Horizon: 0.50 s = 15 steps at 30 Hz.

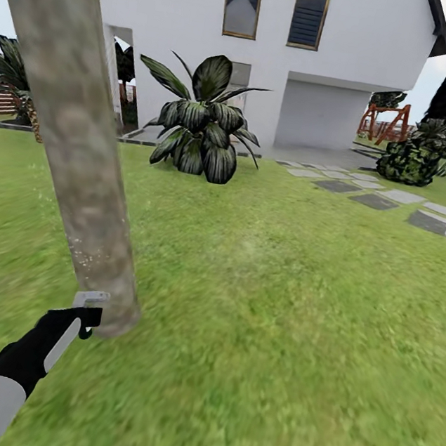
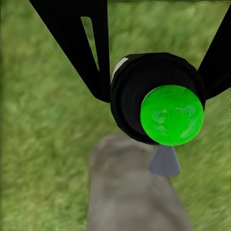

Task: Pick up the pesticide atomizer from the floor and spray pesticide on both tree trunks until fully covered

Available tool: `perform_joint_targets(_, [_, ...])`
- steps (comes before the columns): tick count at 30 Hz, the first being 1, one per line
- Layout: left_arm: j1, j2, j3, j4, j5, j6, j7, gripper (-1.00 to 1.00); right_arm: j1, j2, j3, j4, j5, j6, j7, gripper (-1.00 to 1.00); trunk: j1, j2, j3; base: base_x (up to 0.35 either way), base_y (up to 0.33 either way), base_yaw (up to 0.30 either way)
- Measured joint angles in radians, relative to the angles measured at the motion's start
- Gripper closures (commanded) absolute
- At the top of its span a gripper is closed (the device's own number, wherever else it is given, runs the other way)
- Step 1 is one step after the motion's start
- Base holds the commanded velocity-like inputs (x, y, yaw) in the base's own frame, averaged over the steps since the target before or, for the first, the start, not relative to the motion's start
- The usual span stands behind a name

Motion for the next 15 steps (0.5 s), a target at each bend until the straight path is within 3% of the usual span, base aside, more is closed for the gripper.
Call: perform_joint_targets(15, [0.0,-0.002,0.0,0.0,0.002,-0.001,0.001,1.0,0.0,0.0,0.0,0.0,0.0,0.0,0.0,-1.0,0.0,0.0,0.0,0.004,-0.271,0.27])
